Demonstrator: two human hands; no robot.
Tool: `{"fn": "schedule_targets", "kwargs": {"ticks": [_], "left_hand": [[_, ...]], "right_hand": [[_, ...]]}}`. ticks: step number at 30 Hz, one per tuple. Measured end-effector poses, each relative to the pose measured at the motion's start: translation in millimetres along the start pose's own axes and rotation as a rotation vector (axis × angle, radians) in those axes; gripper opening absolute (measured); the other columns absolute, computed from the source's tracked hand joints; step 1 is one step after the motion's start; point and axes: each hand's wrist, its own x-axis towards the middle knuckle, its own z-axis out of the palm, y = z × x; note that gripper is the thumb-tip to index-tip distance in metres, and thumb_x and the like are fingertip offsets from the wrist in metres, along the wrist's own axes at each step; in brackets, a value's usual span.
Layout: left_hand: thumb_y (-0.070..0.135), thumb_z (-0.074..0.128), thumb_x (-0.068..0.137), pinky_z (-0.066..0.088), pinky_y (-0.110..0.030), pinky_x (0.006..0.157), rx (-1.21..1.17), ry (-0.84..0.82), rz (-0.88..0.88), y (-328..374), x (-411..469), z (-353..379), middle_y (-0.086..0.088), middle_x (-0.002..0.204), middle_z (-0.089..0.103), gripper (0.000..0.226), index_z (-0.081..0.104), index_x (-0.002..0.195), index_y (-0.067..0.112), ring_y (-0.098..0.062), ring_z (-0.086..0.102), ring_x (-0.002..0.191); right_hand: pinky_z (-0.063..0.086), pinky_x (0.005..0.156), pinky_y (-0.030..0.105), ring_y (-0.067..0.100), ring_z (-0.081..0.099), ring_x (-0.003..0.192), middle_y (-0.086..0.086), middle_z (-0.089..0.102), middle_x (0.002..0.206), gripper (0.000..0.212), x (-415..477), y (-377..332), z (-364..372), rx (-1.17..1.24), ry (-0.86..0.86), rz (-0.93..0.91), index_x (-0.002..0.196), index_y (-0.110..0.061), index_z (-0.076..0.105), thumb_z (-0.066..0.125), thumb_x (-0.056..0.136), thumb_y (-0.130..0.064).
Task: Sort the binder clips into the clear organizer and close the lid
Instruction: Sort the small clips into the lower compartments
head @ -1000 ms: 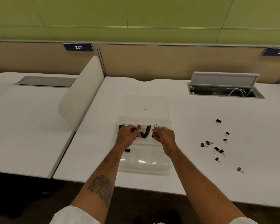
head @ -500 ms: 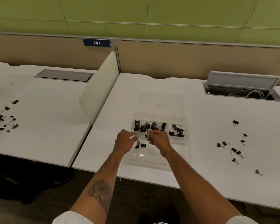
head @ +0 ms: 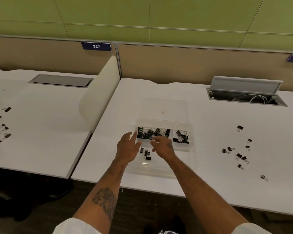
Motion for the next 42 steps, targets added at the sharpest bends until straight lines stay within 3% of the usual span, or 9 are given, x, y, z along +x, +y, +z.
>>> {"fn": "schedule_targets", "kwargs": {"ticks": [2, 5, 9, 13, 17, 26, 33, 42], "left_hand": [[0.047, 0.035, 0.1, 0.013, -0.046, 0.119, 0.038, -0.014, 0.025, 4, 2, 2, -0.007, 0.161, 0.013, 0.062, 0.015, 0.154, 0.025, -0.024, 0.007, 0.149], [0.052, 0.03, 0.099, 0.007, -0.051, 0.119, 0.137, -0.03, 0.083, 17, 7, 7, -0.008, 0.163, -0.002, 0.066, 0.005, 0.154, 0.026, -0.025, -0.005, 0.149], [0.058, 0.029, 0.097, 0.004, -0.054, 0.118, 0.227, -0.027, 0.186, 46, 19, 19, -0.009, 0.162, -0.011, 0.071, -0.002, 0.154, 0.028, -0.027, -0.012, 0.149], [0.06, 0.028, 0.096, 0.002, -0.056, 0.118, 0.26, -0.054, 0.284, 82, 28, 38, -0.009, 0.162, -0.011, 0.072, -0.002, 0.154, 0.029, -0.027, -0.013, 0.149], [0.064, 0.022, 0.095, 0.0, -0.056, 0.117, 0.276, -0.093, 0.318, 120, 42, 57, -0.009, 0.162, -0.012, 0.073, -0.004, 0.154, 0.029, -0.027, -0.014, 0.148], [0.066, 0.021, 0.093, 0.0, -0.055, 0.118, 0.249, -0.127, 0.294, 199, 78, 109, -0.007, 0.162, -0.012, 0.074, -0.002, 0.154, 0.03, -0.025, -0.013, 0.148], [0.071, 0.017, 0.09, 0.001, -0.056, 0.118, 0.245, -0.122, 0.244, 213, 88, 139, -0.005, 0.161, -0.015, 0.077, -0.005, 0.153, 0.033, -0.024, -0.015, 0.148], [0.072, 0.001, 0.084, 0.004, -0.058, 0.116, 0.281, -0.057, 0.211, 214, 91, 149, -0.003, 0.162, -0.014, 0.077, -0.006, 0.152, 0.037, -0.022, -0.013, 0.149]], "right_hand": [[0.05, 0.07, 0.02, 0.015, 0.07, 0.077, -0.002, 0.065, 0.118, 0.035, -2, -1, -7, -0.039, 0.066, -0.059, 0.121, -0.011, 0.064, 0.058, 0.094, -0.033], [0.045, 0.09, 0.031, 0.021, 0.059, 0.107, 0.007, 0.062, 0.119, 0.035, -3, 5, -24, -0.206, 0.159, -0.147, 0.121, -0.008, 0.063, 0.055, 0.096, -0.033], [0.032, 0.111, 0.043, 0.024, 0.03, 0.142, 0.008, 0.03, 0.155, 0.053, 3, 29, -51, -0.475, 0.164, -0.152, 0.143, -0.02, 0.042, 0.042, 0.098, -0.048], [0.026, 0.114, 0.047, 0.03, 0.021, 0.146, 0.015, 0.017, 0.16, 0.059, 6, 59, -86, -0.689, 0.239, -0.162, 0.148, -0.02, 0.034, 0.039, 0.098, -0.052], [0.02, 0.117, 0.05, 0.03, 0.012, 0.149, 0.016, 0.01, 0.161, 0.063, 17, 91, -130, -0.78, 0.227, -0.06, 0.151, -0.02, 0.026, 0.031, 0.099, -0.056], [0.012, 0.118, 0.051, 0.028, 0.006, 0.15, 0.013, 0.007, 0.162, 0.059, 63, 145, -251, -0.787, 0.225, 0.083, 0.152, -0.021, 0.024, 0.029, 0.101, -0.05], [0.02, 0.115, 0.054, 0.033, 0.015, 0.147, 0.018, 0.012, 0.16, 0.055, 105, 181, -316, -0.904, 0.186, 0.128, 0.151, -0.017, 0.024, 0.033, 0.103, -0.041], [0.016, 0.116, 0.058, 0.036, 0.002, 0.149, 0.017, -0.005, 0.162, 0.051, 146, 215, -352, -0.927, 0.08, 0.196, 0.152, -0.02, 0.016, 0.03, 0.104, -0.028]]}}
